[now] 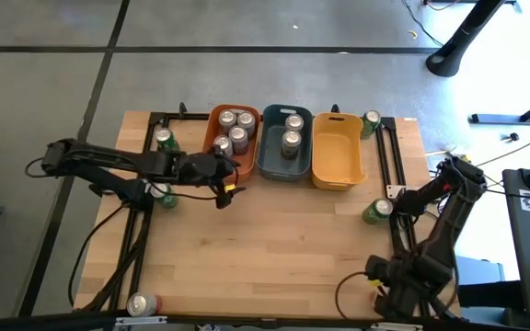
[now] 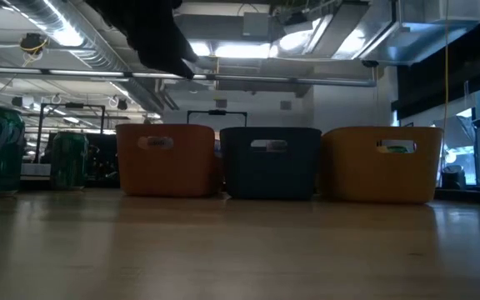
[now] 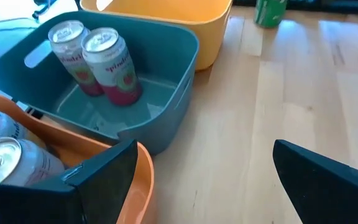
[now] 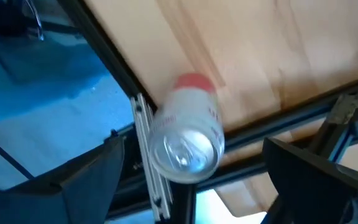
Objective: Sort soda cans
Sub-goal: Put the right pink-white soda can into the blue bin
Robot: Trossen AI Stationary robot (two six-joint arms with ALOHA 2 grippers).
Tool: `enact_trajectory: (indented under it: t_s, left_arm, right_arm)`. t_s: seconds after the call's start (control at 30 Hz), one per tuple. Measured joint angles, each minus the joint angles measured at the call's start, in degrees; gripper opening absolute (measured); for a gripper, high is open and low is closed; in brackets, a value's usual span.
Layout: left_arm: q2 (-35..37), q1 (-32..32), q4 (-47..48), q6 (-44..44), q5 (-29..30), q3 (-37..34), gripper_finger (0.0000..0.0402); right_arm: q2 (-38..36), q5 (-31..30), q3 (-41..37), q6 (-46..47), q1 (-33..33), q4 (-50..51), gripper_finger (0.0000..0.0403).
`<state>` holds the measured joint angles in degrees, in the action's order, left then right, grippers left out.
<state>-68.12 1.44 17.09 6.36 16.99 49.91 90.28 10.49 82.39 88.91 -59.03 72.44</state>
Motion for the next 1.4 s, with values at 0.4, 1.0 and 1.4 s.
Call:
enact_trajectory:
  t_s: [0.4, 1.0, 1.4]
  left_arm:
    - [-0.6, 0.8, 0.0, -0.4, 0.0, 0.0, 0.0363]
    - [-0.6, 0.8, 0.0, -0.4, 0.0, 0.0, 0.0363]
    - [-0.6, 0.8, 0.0, -0.6, 0.0, 0.0, 0.0363]
  right_arm:
    - [3.5, -6.0, 0.0, 0.6, -6.4, -0.4, 0.0379]
    - [10.9, -1.6, 0.0, 0.3, -7.0, -2.3, 0.0379]
    - [14.5, 1.3, 0.0, 0.7, -7.0, -2.3, 0.0359]
